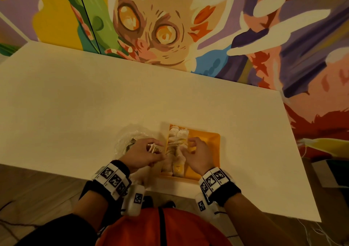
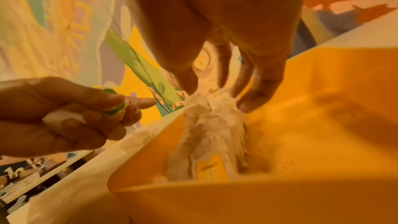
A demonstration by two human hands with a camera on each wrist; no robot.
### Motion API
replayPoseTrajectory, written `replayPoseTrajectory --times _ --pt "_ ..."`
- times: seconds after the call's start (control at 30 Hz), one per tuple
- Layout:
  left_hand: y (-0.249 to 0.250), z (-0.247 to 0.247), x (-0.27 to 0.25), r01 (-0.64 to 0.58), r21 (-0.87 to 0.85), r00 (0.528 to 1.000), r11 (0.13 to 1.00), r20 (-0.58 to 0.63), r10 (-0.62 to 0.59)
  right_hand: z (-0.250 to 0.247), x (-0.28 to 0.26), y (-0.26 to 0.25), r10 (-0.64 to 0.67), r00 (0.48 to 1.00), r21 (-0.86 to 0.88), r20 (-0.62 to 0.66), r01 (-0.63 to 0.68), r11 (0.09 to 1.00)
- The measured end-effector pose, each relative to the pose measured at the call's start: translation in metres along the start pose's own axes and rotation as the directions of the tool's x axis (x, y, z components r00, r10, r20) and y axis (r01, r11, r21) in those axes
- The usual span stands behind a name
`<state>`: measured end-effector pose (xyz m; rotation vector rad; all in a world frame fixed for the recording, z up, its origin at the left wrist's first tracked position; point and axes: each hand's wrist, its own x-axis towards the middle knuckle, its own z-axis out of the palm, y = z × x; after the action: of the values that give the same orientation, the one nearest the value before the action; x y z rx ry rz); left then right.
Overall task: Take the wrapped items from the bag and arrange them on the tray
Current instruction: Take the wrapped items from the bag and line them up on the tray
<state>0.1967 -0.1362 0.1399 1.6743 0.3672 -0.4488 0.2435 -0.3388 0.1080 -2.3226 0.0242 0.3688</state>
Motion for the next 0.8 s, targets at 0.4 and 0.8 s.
replayPoseTrajectory --times 0.4,0.8 --pt "0.008 -0.002 -0.006 -0.113 -0.012 0.982 0.994 0.149 0.113 0.003 -0.016 -0.054 -0.396 0.891 0.278 0.223 0.331 0.902" --pt "-0.007 -0.007 0.001 -0.089 0.035 0.996 0.995 0.018 0.088 0.001 -0.015 -0.046 -0.382 0.913 0.298 0.140 0.329 0.896"
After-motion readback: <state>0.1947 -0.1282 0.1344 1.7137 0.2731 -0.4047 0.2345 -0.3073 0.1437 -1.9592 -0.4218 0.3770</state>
